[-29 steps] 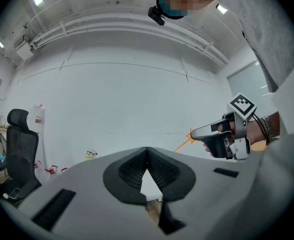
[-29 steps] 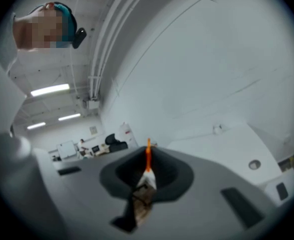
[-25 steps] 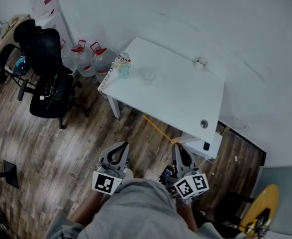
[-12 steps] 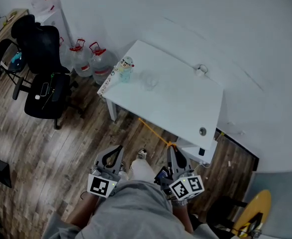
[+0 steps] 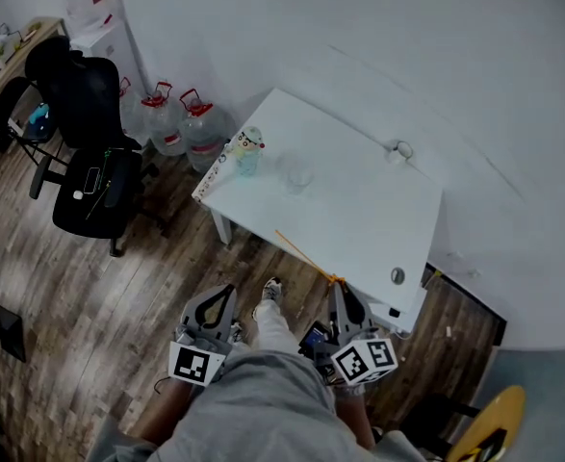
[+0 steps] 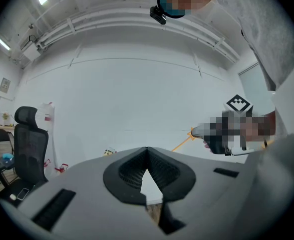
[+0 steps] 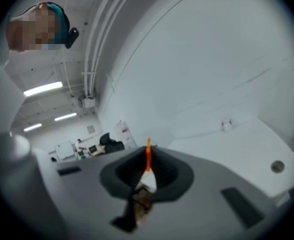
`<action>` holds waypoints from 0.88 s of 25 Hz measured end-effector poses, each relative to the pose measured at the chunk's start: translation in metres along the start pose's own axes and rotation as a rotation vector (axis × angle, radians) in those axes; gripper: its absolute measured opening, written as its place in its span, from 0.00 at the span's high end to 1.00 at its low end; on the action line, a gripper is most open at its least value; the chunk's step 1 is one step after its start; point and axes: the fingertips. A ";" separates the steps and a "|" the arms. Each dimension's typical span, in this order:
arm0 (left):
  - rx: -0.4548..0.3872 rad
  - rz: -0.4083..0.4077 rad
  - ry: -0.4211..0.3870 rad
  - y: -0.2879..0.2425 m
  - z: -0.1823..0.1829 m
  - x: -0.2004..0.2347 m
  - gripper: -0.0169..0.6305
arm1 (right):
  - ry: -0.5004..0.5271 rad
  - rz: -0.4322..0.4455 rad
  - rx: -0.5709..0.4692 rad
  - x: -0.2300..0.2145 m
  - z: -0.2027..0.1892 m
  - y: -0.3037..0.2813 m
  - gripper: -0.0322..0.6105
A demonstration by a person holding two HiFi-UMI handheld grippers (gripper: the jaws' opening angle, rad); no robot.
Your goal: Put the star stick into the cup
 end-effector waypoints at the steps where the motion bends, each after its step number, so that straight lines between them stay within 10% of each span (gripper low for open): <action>1: 0.000 0.005 0.000 -0.005 0.001 0.003 0.93 | 0.002 0.001 -0.002 -0.003 0.003 -0.007 0.88; 22: 0.028 0.050 -0.001 -0.146 0.018 0.046 0.93 | -0.035 0.010 0.043 -0.092 0.032 -0.149 0.88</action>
Point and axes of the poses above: the fingertips, and each gripper's own axes: y backward along the fingers, x to its left, z out of its top, and after that the axes turned 10 degrees about y, right-handed
